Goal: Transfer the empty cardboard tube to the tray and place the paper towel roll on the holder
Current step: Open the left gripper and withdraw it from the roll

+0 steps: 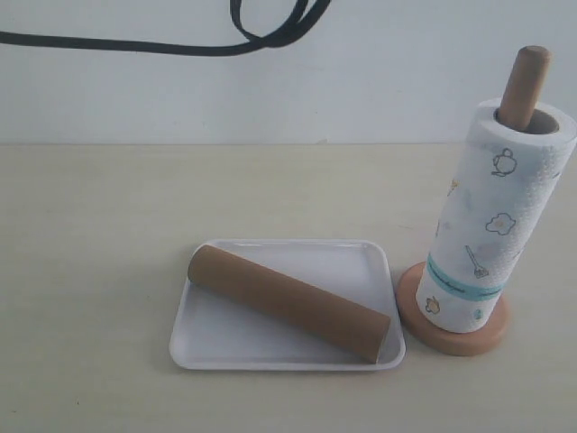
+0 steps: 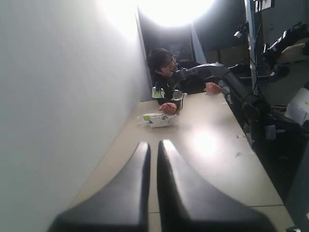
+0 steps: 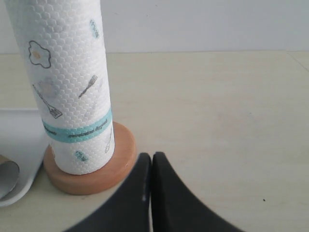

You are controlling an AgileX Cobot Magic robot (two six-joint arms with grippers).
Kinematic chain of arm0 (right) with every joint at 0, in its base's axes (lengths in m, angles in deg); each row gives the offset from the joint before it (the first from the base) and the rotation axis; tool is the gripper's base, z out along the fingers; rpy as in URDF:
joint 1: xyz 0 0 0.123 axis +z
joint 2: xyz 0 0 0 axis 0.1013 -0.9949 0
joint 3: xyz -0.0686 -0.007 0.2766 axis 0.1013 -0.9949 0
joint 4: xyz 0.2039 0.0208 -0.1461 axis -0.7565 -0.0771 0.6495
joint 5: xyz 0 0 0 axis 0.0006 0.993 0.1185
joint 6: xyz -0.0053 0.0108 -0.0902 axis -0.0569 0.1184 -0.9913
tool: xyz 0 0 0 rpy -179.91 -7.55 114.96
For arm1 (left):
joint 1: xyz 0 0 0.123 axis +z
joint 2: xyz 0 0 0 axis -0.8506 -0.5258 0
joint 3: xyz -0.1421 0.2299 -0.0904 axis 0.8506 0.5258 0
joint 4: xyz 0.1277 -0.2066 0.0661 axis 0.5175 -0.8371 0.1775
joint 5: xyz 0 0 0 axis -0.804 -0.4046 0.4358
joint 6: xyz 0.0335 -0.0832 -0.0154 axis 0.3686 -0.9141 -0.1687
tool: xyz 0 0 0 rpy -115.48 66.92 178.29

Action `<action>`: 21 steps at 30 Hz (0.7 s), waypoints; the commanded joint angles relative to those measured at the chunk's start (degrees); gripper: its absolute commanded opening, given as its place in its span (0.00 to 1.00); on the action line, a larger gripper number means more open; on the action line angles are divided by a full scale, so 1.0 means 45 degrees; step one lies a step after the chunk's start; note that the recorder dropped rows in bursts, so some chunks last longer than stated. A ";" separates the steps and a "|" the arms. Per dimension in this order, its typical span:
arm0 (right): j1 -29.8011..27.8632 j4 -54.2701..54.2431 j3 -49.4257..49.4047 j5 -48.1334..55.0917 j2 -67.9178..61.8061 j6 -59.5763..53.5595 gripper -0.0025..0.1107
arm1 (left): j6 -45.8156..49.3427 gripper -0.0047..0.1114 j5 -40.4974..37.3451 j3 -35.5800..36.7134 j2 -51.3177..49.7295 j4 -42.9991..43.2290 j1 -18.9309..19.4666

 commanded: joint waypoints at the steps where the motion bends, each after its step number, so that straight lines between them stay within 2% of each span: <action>1: -0.0074 -0.0042 0.0016 -0.0030 0.0053 0.0000 0.02 | -0.0117 0.08 -0.0063 -0.0003 0.0059 0.0018 -0.0001; 10: -0.0074 -0.0042 0.0016 -0.0030 0.0053 0.0000 0.02 | -0.0155 0.08 -0.0049 -0.0003 0.0300 0.0018 -0.0001; 13: -0.0074 -0.0042 0.0016 -0.0030 0.0053 0.0000 0.02 | -0.1348 0.08 -0.0394 0.0173 0.1061 0.0018 -0.0001; 17: -0.0074 -0.0042 0.0016 -0.0030 0.0053 0.0000 0.02 | -0.1714 0.08 -0.2395 0.1274 0.2742 0.0344 -0.0001; 21: -0.0074 -0.0042 0.0016 -0.0030 0.0053 0.0000 0.02 | -0.1688 0.08 -0.5693 0.3480 0.5032 0.0772 -0.0001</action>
